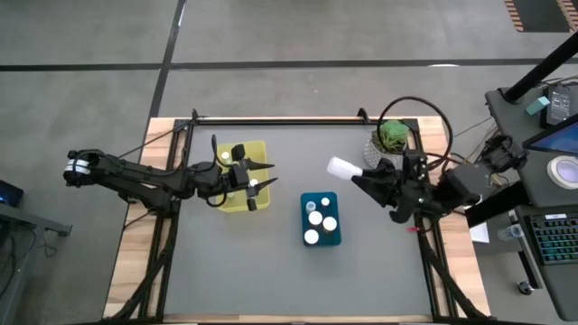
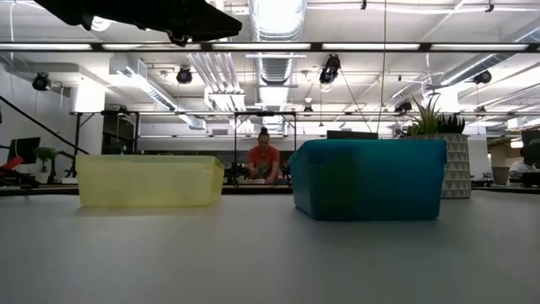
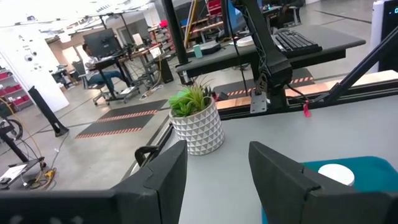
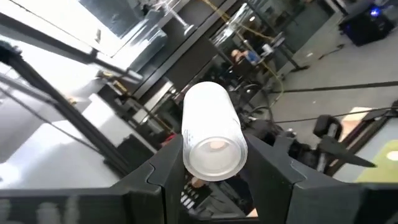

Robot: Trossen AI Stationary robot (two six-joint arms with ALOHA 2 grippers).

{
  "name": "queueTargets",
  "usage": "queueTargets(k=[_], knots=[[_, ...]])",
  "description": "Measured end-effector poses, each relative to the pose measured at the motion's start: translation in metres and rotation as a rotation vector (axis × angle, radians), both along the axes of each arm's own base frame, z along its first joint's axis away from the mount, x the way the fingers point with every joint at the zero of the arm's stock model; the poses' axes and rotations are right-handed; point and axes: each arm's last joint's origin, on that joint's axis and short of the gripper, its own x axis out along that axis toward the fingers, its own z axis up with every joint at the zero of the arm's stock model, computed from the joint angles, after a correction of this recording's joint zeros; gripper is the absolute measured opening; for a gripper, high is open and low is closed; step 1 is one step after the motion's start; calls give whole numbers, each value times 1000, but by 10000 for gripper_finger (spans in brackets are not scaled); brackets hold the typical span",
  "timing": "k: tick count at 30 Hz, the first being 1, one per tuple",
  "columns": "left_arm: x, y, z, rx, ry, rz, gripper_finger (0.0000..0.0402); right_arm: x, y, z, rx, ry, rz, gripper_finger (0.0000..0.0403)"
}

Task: Pick and place medicine bottles into bin by pill shape (circle, oval)
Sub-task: Put the white tablet bottle into the yellow bin

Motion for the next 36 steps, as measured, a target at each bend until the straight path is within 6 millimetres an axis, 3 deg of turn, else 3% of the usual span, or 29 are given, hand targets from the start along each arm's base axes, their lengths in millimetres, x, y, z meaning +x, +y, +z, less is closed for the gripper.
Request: queueTargets(k=[14,27,32,36], knots=[[0,0,0,1,1,0,157,15,9,6,-68,82,17,137],[0,0,0,1,1,0,157,2,-8,-38,133,549,-167,137],[0,0,0,1,1,0,157,-3,-12,-67,341,752,-215,137],[0,0,0,1,1,0,157,-4,-12,-66,407,734,-211,137]])
